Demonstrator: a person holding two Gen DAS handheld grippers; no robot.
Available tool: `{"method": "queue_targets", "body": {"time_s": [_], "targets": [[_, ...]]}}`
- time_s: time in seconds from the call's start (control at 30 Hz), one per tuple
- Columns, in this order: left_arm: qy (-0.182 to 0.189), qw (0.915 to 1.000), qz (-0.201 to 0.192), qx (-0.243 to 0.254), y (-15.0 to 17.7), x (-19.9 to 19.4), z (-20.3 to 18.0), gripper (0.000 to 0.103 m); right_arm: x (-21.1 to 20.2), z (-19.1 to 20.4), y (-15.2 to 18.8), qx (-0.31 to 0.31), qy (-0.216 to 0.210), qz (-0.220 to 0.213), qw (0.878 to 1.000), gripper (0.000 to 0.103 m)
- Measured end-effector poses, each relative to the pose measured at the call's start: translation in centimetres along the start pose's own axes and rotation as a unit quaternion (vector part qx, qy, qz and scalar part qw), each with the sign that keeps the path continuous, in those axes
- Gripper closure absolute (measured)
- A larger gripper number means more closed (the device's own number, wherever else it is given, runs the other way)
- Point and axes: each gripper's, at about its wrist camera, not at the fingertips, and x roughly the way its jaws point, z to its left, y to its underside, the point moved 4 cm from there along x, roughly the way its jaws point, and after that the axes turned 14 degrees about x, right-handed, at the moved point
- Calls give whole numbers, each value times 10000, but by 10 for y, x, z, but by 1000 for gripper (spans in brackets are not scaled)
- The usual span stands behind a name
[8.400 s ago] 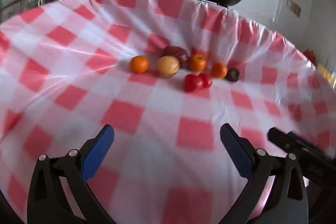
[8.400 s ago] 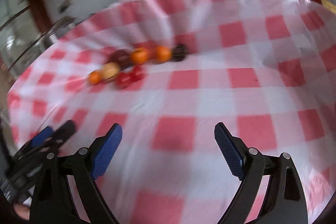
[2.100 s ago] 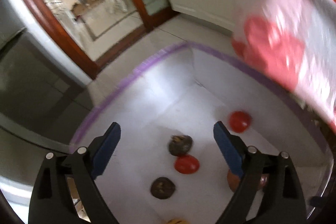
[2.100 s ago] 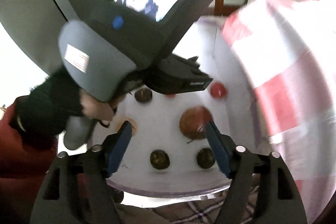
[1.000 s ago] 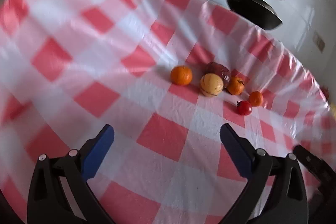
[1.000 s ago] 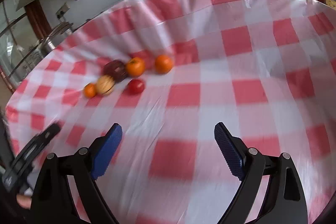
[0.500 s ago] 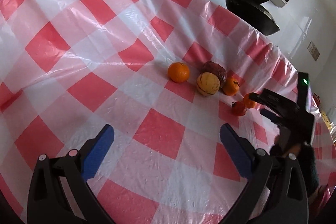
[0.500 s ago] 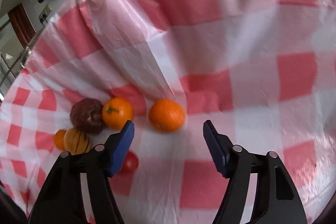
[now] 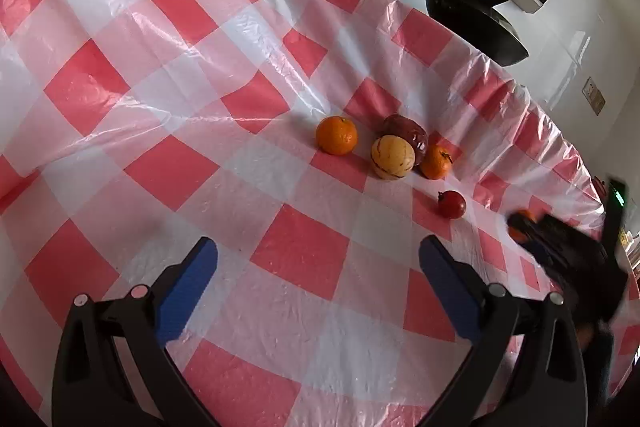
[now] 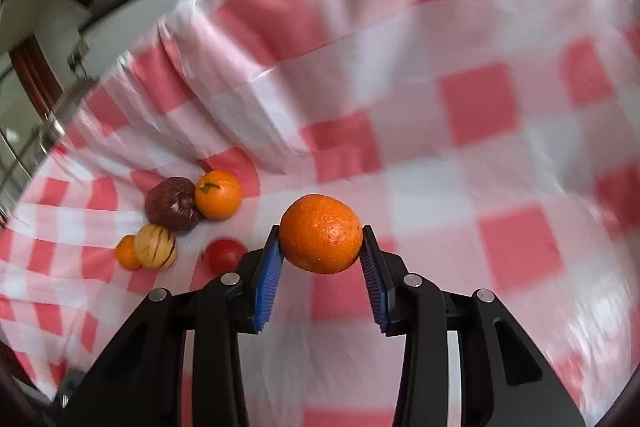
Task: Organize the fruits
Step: 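Grasp an orange with the right tool while the left tool grasps a red tomato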
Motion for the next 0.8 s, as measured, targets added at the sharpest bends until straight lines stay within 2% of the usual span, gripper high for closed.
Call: {"method": "queue_targets", "body": {"time_s": [0.2,0.37,0.47,0.57,0.7,0.8], "targets": [[48,9997,-22,255,1,-5,-10,2,-20,-44,-8,692,173,-601,9956,64],[68,9971,113,755,0,-2,-40,2,-29,-52,-15,1046,7,-893,9905,64],[163,9923,283,1191,-14,19,-77,2,-39,-61,-17,1240,10,-1143,9857,64],[208,9857,543,1584,-33,54,-117,2,-42,-63,-17,1283,-11,-1198,9845,64],[47,9740,973,2046,-43,107,-155,15,-41,-65,-18,1295,-25,-1183,9845,64],[-181,9708,1197,2073,-46,137,-161,22,-40,-64,-18,1285,-42,-1173,9847,64]]}}
